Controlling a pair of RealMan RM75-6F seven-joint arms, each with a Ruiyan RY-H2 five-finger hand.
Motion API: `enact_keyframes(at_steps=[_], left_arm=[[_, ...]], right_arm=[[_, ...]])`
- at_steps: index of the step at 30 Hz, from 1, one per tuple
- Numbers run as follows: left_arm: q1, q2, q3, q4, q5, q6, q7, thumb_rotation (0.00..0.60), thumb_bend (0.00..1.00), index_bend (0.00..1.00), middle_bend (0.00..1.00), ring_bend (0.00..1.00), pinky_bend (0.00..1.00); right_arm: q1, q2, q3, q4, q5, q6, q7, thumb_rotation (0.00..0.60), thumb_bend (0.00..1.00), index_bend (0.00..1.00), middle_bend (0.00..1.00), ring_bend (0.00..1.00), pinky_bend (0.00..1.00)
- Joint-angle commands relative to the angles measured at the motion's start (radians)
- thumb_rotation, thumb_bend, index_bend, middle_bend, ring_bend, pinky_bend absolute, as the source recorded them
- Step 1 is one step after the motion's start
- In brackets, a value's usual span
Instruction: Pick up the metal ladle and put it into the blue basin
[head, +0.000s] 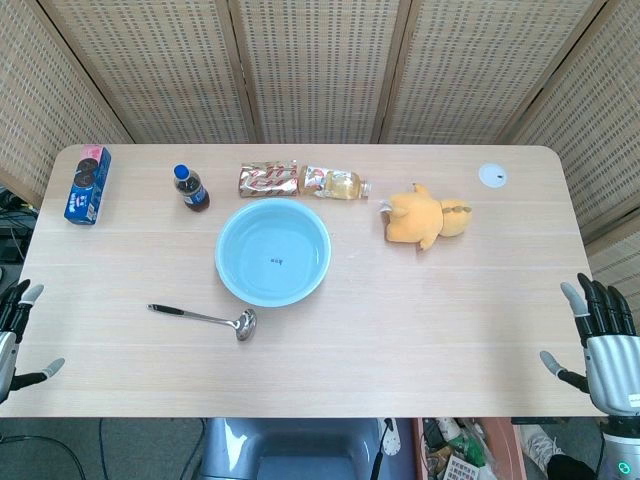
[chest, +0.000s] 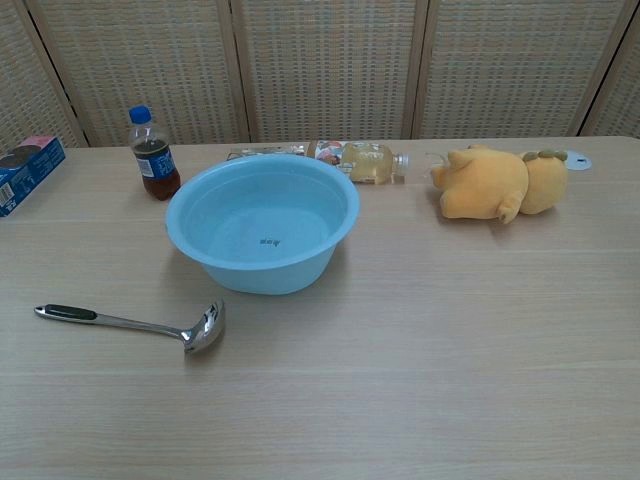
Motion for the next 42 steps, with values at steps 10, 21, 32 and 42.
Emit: enact_keyframes(at_steps=[10, 21, 32, 42], left_arm=[[-0.077, -0.103, -0.046, 0.117, -0.031, -0.115, 0.013, 0.6, 0.06, 0.0, 1.0, 0.96, 1.0], [-0.248, -0.231, -0.1, 0.302, -0.109, -0.393, 0.027, 0.6, 0.06, 0.24, 1.0, 0.98, 1.0], [-0.365, -0.397, -0.124, 0.501, -0.181, -0.57, 0.071, 0.6, 0.21, 0.4, 1.0, 0.98, 1.0], [-0.419, -0.496, -0.117, 0.595, -0.186, -0.633, 0.1, 0.6, 0.29, 0.44, 1.0, 0.98, 1.0]], right_arm=[[0.001, 0.001, 0.0, -0.003, 0.003, -0.005, 0.002, 0.6, 0.0, 0.0, 0.0, 0.0, 0.0], [0.012, -0.007, 0.005, 0.001, 0.024, -0.034, -0.012, 0.6, 0.0, 0.0, 0.0, 0.0, 0.0], [0.02, -0.007, 0.006, 0.003, 0.04, -0.058, -0.013, 0.6, 0.0, 0.0, 0.0, 0.0, 0.0], [0.025, -0.004, 0.007, 0.0, 0.053, -0.074, -0.007, 0.6, 0.0, 0.0, 0.0, 0.0, 0.0]])
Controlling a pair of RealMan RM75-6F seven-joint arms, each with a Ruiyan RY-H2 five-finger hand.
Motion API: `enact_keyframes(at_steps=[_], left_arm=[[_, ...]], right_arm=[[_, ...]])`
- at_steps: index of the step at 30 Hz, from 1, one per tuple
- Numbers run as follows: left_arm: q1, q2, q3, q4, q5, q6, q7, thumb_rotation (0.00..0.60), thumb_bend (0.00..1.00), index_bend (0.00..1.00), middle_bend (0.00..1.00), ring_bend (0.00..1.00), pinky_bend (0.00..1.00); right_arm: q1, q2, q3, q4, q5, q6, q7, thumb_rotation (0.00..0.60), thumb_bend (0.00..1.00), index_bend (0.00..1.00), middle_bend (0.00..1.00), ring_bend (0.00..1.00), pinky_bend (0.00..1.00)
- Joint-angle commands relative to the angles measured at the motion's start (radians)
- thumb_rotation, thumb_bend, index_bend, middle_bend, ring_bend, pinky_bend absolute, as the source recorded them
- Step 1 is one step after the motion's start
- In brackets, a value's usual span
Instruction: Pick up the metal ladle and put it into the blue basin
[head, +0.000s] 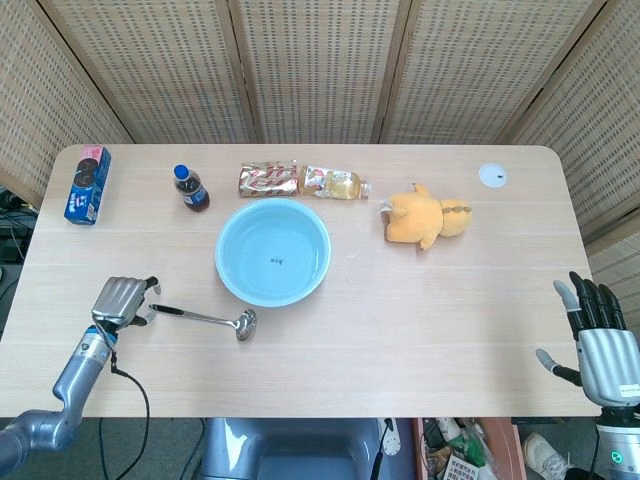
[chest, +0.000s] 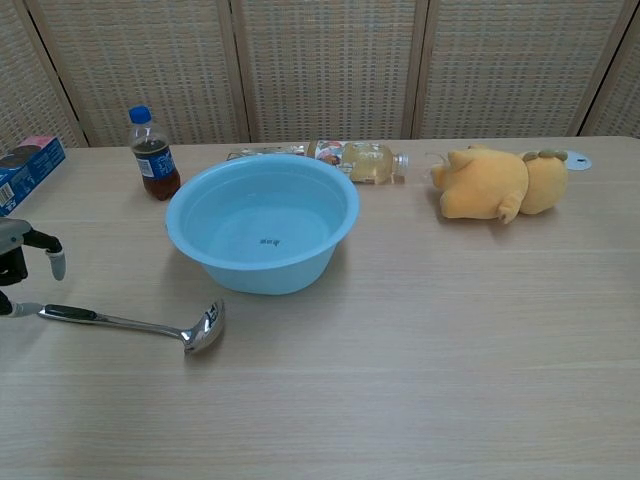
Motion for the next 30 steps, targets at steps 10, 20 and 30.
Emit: enact_keyframes(at_steps=[10, 20, 30], left_arm=[[-0.024, -0.043, 0.014, 0.017, -0.02, -0.036, 0.042, 0.6, 0.32, 0.49, 1.0, 0.98, 1.0], [-0.037, -0.052, 0.014, 0.012, -0.042, -0.052, 0.067, 0.6, 0.33, 0.5, 1.0, 0.98, 1.0], [-0.051, -0.069, 0.012, 0.02, -0.069, -0.072, 0.095, 0.6, 0.33, 0.51, 1.0, 0.98, 1.0]], right_arm=[[0.003, 0.01, 0.002, -0.004, 0.009, -0.01, 0.018, 0.6, 0.0, 0.0, 0.0, 0.0, 0.0], [0.004, 0.014, 0.0, -0.007, 0.01, -0.013, 0.025, 0.6, 0.0, 0.0, 0.0, 0.0, 0.0], [0.004, 0.016, -0.001, -0.007, 0.012, -0.015, 0.026, 0.6, 0.0, 0.0, 0.0, 0.0, 0.0]])
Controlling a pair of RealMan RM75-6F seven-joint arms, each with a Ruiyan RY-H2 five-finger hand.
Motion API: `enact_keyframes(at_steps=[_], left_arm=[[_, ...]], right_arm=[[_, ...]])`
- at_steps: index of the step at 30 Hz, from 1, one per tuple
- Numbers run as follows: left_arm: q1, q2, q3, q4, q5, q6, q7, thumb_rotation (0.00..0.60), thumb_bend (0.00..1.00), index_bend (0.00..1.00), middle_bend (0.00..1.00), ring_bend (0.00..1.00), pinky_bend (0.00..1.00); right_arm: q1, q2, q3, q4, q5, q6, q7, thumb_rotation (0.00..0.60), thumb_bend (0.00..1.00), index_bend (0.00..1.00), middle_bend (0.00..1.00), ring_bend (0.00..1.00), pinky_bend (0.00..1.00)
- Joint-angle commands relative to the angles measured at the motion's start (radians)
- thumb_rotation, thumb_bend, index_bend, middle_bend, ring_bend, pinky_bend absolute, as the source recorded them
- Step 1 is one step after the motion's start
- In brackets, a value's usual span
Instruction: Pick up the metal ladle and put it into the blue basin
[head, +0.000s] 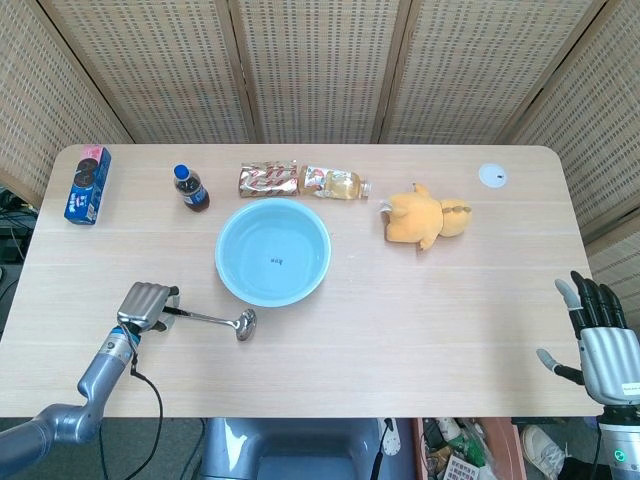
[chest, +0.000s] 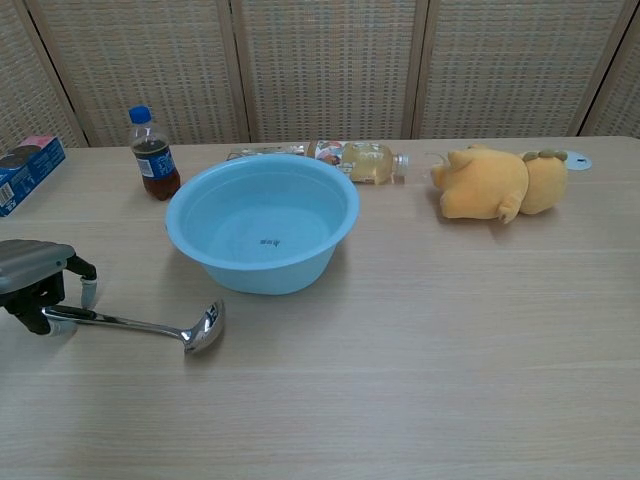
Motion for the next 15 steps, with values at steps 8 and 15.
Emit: enact_keyframes(at_steps=[8, 15], left_arm=[[-0.015, -0.026, -0.001, 0.027, -0.021, -0.023, 0.015, 0.6, 0.34, 0.54, 1.0, 0.98, 1.0], [-0.016, -0.043, 0.004, 0.049, -0.029, -0.029, 0.016, 0.6, 0.38, 0.71, 1.0, 0.98, 1.0]], right_arm=[[0.001, 0.002, 0.002, 0.001, 0.009, -0.006, 0.006, 0.6, 0.0, 0.0, 0.0, 0.0, 0.0], [0.002, 0.003, 0.001, 0.002, 0.01, -0.008, 0.009, 0.6, 0.0, 0.0, 0.0, 0.0, 0.0]])
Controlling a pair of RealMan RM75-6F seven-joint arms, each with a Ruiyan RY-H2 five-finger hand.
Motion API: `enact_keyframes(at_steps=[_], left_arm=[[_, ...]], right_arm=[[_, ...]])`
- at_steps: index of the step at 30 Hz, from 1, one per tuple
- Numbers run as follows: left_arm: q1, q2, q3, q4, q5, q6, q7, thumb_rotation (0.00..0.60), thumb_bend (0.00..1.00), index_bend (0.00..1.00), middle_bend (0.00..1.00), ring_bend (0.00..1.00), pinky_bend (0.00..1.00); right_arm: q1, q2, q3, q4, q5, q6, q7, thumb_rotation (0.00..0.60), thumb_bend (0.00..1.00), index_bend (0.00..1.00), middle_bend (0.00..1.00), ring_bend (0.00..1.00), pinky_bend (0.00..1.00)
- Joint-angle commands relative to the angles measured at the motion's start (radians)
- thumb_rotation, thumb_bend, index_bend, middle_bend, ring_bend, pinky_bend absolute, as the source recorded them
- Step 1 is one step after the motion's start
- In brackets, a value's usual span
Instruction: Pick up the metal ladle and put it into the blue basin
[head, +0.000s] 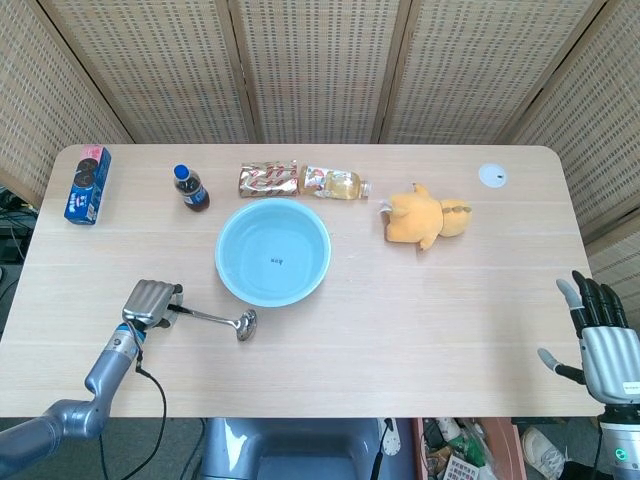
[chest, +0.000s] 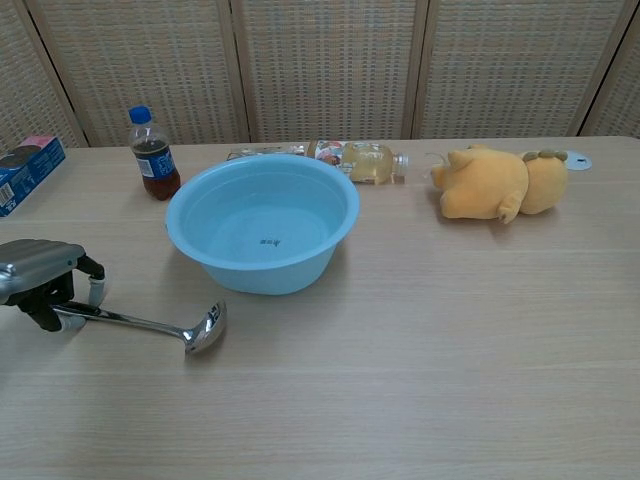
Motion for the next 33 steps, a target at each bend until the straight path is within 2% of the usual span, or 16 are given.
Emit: enact_keyframes(at_steps=[1, 5, 10, 20, 24, 29, 33], left_arm=[[0.001, -0.001, 0.001, 0.003, -0.002, 0.001, 0.0, 0.6, 0.38, 0.73, 1.0, 0.98, 1.0], [0.005, 0.012, 0.0, -0.013, 0.008, 0.024, -0.004, 0.6, 0.41, 0.75, 1.0, 0.98, 1.0], [0.013, 0.069, 0.002, -0.087, 0.048, 0.083, -0.007, 0.6, 0.46, 0.78, 1.0, 0.98, 1.0], [0.041, 0.239, 0.015, -0.335, 0.146, 0.238, 0.059, 0.6, 0.5, 0.8, 1.0, 0.98, 1.0], [0.048, 0.301, 0.014, -0.443, 0.154, 0.271, 0.109, 0.6, 0.56, 0.81, 1.0, 0.98, 1.0], [0.044, 0.385, -0.006, -0.601, 0.161, 0.305, 0.157, 0.6, 0.57, 0.81, 1.0, 0.98, 1.0], [0.024, 0.435, -0.035, -0.68, 0.137, 0.301, 0.194, 0.6, 0.57, 0.81, 1.0, 0.98, 1.0]], right_arm=[[0.0, 0.0, 0.0, 0.0, -0.001, 0.001, 0.001, 0.6, 0.0, 0.0, 0.0, 0.0, 0.0], [-0.001, 0.001, -0.001, -0.001, -0.002, 0.002, 0.003, 0.6, 0.0, 0.0, 0.0, 0.0, 0.0], [-0.001, 0.001, -0.002, -0.002, -0.002, 0.001, 0.002, 0.6, 0.0, 0.0, 0.0, 0.0, 0.0], [-0.001, 0.001, -0.005, -0.008, -0.007, 0.004, -0.001, 0.6, 0.0, 0.0, 0.0, 0.0, 0.0], [-0.002, 0.002, -0.006, -0.008, -0.009, 0.006, 0.0, 0.6, 0.0, 0.0, 0.0, 0.0, 0.0], [-0.003, 0.004, -0.004, -0.008, -0.005, 0.006, 0.006, 0.6, 0.0, 0.0, 0.0, 0.0, 0.0], [-0.003, 0.006, 0.0, -0.009, 0.0, 0.008, 0.01, 0.6, 0.0, 0.0, 0.0, 0.0, 0.0]])
